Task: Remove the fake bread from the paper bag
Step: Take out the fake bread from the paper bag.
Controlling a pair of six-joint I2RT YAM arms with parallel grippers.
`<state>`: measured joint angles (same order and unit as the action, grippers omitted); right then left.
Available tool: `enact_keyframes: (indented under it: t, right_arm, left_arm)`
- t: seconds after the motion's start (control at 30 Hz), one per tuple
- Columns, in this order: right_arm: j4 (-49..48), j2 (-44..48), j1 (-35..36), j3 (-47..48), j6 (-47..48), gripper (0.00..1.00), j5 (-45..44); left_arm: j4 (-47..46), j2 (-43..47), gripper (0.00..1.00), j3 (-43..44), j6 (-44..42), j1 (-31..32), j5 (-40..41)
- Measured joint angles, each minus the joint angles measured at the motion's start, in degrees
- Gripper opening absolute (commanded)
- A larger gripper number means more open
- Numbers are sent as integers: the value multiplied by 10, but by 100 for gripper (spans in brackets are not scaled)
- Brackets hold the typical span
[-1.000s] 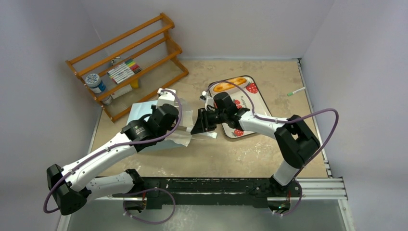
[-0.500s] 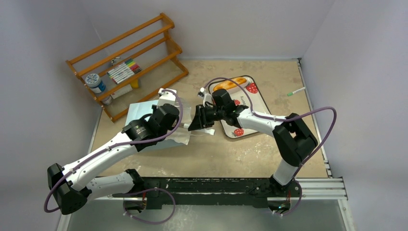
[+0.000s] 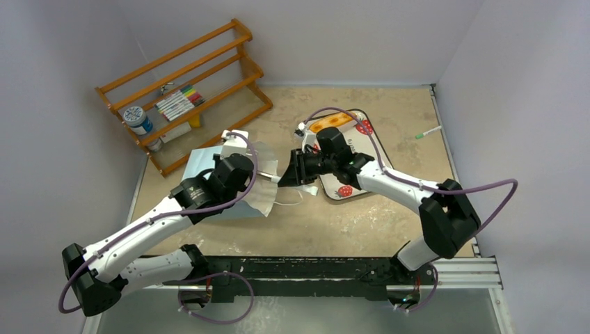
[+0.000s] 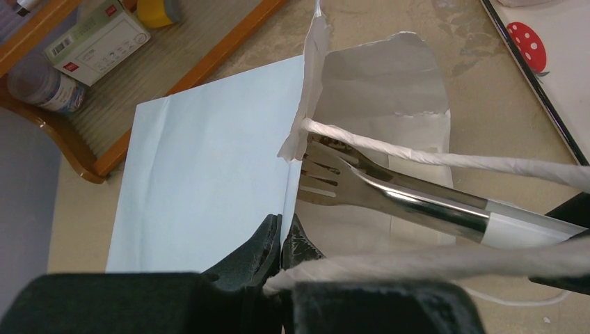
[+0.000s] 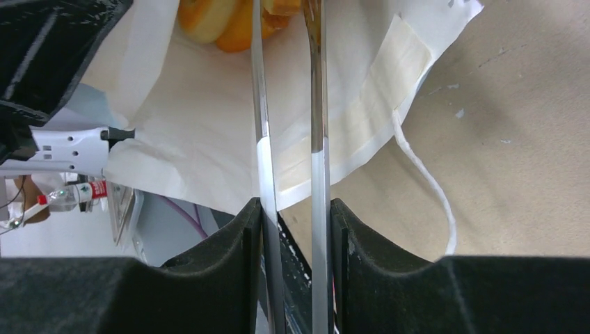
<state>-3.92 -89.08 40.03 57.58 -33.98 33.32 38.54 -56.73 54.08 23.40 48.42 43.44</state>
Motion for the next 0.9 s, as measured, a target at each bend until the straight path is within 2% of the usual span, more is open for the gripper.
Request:
enact_keyframes:
  t: [0.3,0.47,0.53,0.77,0.9]
  right_arm:
    - [12,29,-3,-14,2,0,-11]
    - [14,25,-3,-17,2,28,-11]
    - [14,19,-3,-17,2,35,-11]
    - [12,4,-3,-17,5,48,-10]
    - [7,-13,-3,-17,6,51,-7]
  left_arm:
    - [5,26,0,-5,0,0,11]
    - [9,31,0,-5,0,0,10]
    - [10,31,0,-5,0,0,8]
    - [10,22,0,-5,-3,0,0]
    - [11,19,0,-4,-5,0,-7]
